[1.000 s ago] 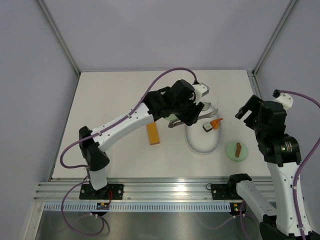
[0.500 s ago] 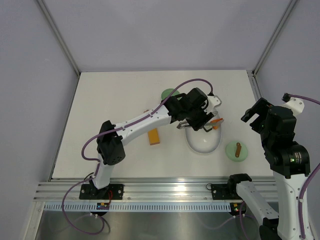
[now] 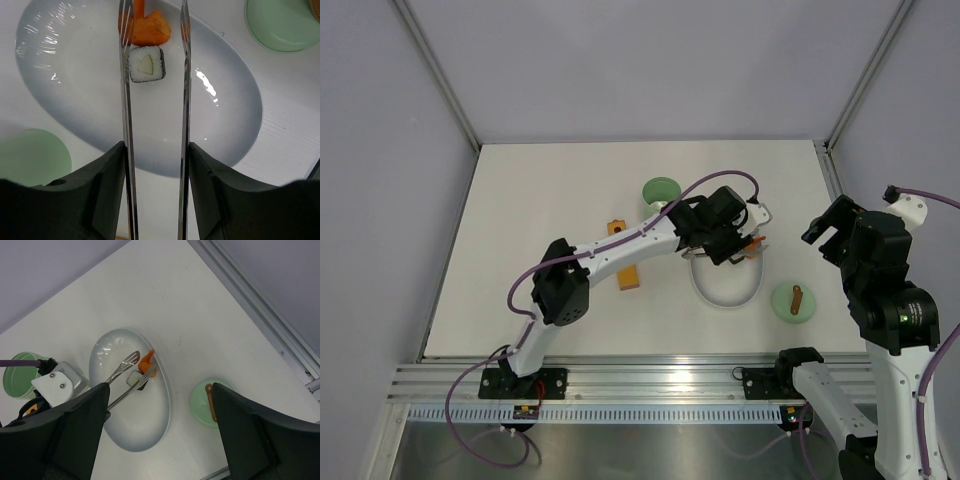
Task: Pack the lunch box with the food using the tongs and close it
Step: Pick up the fake food from the plate, then place the fake food in the packing box, then place the clamp at the center of the board.
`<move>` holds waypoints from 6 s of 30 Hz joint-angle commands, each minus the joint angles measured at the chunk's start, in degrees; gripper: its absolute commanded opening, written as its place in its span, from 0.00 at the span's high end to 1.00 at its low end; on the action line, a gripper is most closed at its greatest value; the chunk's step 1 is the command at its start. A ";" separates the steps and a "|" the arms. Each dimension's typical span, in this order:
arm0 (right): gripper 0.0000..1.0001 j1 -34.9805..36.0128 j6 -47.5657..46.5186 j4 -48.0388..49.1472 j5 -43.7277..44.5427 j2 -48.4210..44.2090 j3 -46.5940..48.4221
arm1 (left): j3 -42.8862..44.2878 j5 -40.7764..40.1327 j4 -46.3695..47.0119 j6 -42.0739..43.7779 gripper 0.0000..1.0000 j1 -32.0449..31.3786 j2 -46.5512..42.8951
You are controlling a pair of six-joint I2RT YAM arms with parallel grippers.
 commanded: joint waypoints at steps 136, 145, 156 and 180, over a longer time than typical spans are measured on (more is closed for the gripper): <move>0.09 -0.20 0.87 3.79 -4.55 0.35 -2.58 | -23.24 -17.20 6.87 -17.50 0.57 14.60 -33.92; 0.09 -0.20 0.96 3.44 -4.63 -0.18 -2.66 | -22.18 -24.83 4.94 -15.31 0.89 13.89 -40.07; 0.09 -0.20 0.43 4.84 -5.77 0.96 -4.07 | -32.38 -27.85 6.87 -17.85 0.93 29.07 -42.80; 0.09 -0.20 -1.24 5.54 -4.81 2.81 -7.32 | -45.30 -17.91 21.37 -30.42 0.77 45.00 -24.96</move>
